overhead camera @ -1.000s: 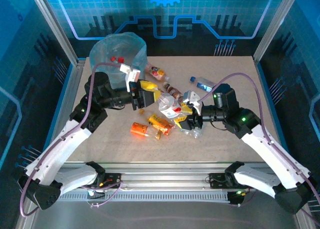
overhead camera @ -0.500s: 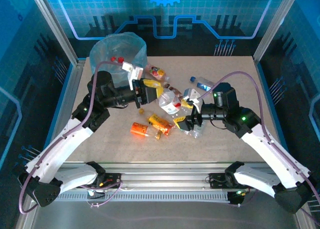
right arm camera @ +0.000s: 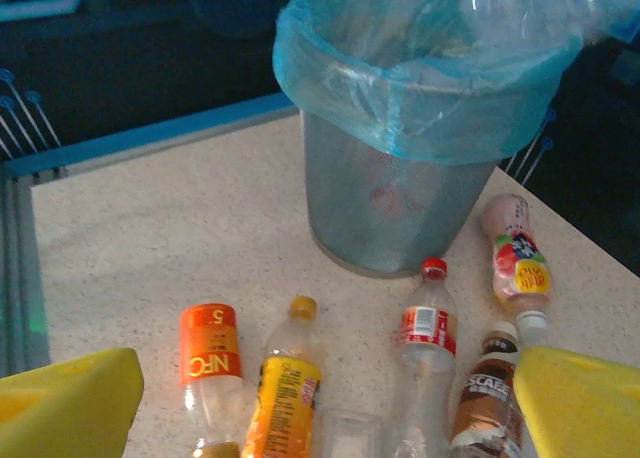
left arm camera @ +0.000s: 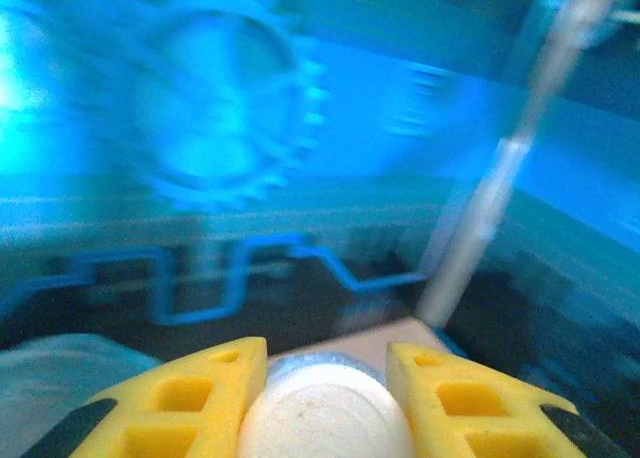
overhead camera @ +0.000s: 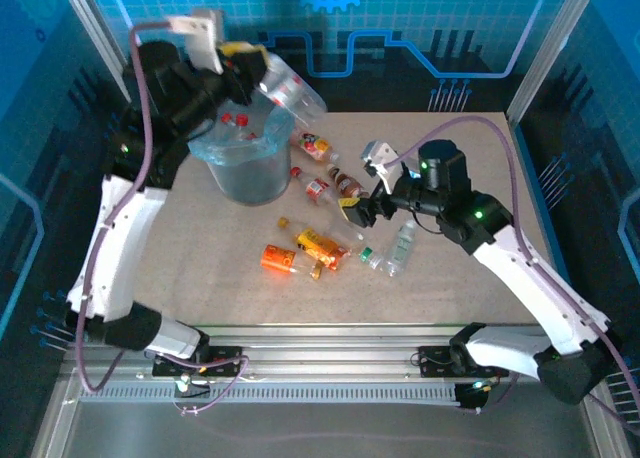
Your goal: Put the plastic bottles in the bin
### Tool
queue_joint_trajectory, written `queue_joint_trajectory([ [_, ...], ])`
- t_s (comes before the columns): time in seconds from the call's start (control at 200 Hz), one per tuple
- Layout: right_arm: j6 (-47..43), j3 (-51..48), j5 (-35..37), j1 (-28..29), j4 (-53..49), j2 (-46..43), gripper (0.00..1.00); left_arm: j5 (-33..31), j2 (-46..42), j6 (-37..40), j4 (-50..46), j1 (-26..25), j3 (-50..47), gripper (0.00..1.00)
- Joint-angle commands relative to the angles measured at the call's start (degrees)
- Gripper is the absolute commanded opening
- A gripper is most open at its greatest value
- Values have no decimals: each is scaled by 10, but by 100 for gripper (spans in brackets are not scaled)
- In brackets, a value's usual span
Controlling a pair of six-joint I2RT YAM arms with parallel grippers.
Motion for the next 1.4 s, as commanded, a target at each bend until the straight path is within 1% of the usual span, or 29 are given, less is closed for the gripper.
queue_joint_trajectory([
  [0.0,-25,35,10,2,-27,35,97,-77,58,35,-88,49,86,0],
  [0.09,-34,47,-7,8,-29,53,97,-94,103,66,-120,72,146,0],
  [0.155,-42,50,-17,14,-32,62,97,-111,136,96,-146,77,185,0],
  [0.235,-53,54,-17,24,-45,69,97,-126,166,126,-175,80,209,0],
  [0.4,-61,43,13,42,-64,68,97,-155,181,168,-191,80,175,0],
  [0.49,-56,32,19,45,-67,64,96,-185,186,193,-190,80,144,0],
  [0.58,-57,25,13,46,-74,63,95,-192,197,210,-188,81,111,0],
  [0.68,-61,26,12,52,-90,68,93,-178,214,200,-204,81,95,0],
  [0.935,-69,24,14,65,-114,80,92,-129,247,172,-237,81,79,0],
  [1.055,-71,21,14,69,-120,85,92,-125,256,172,-253,81,76,0],
  [1.206,-74,26,18,74,-127,93,92,-125,253,173,-251,81,71,0],
  [1.396,-82,46,24,84,-145,107,92,-123,241,173,-250,81,104,0],
])
